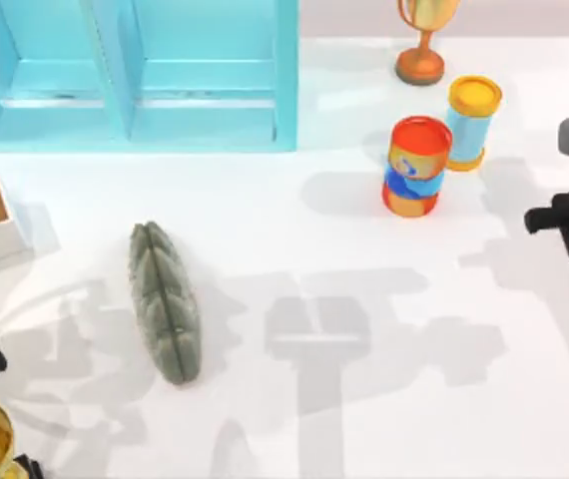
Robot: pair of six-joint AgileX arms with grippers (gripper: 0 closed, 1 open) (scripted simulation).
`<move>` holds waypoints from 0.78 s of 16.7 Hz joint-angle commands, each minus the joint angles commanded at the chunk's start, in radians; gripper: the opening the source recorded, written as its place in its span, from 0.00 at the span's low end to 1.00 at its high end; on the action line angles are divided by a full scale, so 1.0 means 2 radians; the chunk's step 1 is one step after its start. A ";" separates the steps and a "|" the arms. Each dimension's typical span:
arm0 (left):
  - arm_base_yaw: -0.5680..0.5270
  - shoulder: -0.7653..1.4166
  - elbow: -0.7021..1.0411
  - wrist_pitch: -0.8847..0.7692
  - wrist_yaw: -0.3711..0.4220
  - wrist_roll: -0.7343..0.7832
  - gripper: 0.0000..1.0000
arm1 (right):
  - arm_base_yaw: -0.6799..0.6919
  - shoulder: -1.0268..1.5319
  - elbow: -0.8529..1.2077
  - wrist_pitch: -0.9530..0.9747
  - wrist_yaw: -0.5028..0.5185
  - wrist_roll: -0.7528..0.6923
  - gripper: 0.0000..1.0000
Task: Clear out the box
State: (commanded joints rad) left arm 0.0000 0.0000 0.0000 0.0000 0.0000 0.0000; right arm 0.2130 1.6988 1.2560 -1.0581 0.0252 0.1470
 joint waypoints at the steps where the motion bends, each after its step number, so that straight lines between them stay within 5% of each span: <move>1: 0.000 0.000 0.000 0.000 0.000 0.000 1.00 | 0.019 0.004 -0.012 0.009 -0.001 0.023 0.00; 6: 0.000 0.000 0.000 0.000 0.000 0.000 1.00 | 0.056 0.010 -0.064 0.041 -0.010 0.094 0.00; 13: 0.000 0.000 0.000 0.000 0.000 0.000 1.00 | 0.055 0.012 -0.075 0.052 -0.012 0.099 0.00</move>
State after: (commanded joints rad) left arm 0.0000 0.0000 0.0000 0.0000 0.0000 0.0000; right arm 0.3224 1.7219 1.1055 -0.9549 0.0021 0.3452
